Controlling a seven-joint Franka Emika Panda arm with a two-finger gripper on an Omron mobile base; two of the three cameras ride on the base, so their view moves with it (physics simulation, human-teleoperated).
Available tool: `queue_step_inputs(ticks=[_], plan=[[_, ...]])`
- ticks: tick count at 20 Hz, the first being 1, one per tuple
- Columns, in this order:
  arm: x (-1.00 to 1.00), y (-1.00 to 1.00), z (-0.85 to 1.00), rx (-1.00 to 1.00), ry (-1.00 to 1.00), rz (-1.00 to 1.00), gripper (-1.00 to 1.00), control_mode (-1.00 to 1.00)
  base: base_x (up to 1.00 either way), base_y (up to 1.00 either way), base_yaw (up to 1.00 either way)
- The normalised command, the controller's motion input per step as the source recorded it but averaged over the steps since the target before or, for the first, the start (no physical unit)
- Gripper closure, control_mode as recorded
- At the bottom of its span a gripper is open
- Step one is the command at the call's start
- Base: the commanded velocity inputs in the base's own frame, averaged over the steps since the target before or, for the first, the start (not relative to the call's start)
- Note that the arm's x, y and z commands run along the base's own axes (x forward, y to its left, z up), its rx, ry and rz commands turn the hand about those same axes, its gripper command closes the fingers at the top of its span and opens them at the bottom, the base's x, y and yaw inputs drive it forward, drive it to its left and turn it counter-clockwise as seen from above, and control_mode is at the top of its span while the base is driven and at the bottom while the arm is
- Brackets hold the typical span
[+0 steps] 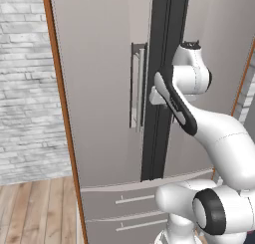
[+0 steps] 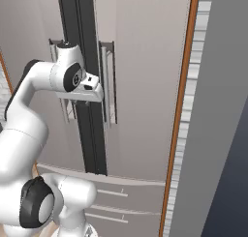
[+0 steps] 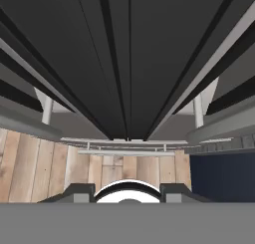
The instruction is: There is a bowl on the dining counter. Grab a lemon wedge from the fridge and place it in the bowl. Then get the liquor bottle and glass cup from the cabinet and place them next to the bowl.
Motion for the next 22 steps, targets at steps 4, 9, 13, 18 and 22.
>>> queue_step_inputs(ticks=[4, 9, 13, 18, 22], plan=[[0.00, 0.00, 0.00, 0.00, 0.00, 0.00, -1.00, 1.00, 0.00, 0.00, 0.00], [0.00, 0.00, 0.00, 0.00, 0.00, 0.00, -1.00, 1.00, -0.08, 0.00, 0.00], [0.00, 0.00, 0.00, 0.00, 0.00, 0.00, -1.00, 1.00, -0.23, 0.00, 0.00], [0.00, 0.00, 0.00, 0.00, 0.00, 0.00, -1.00, 1.00, -0.25, 0.00, 0.00], [0.00, 0.00, 0.00, 0.00, 0.00, 0.00, -1.00, 1.00, -0.47, 0.00, -0.01]])
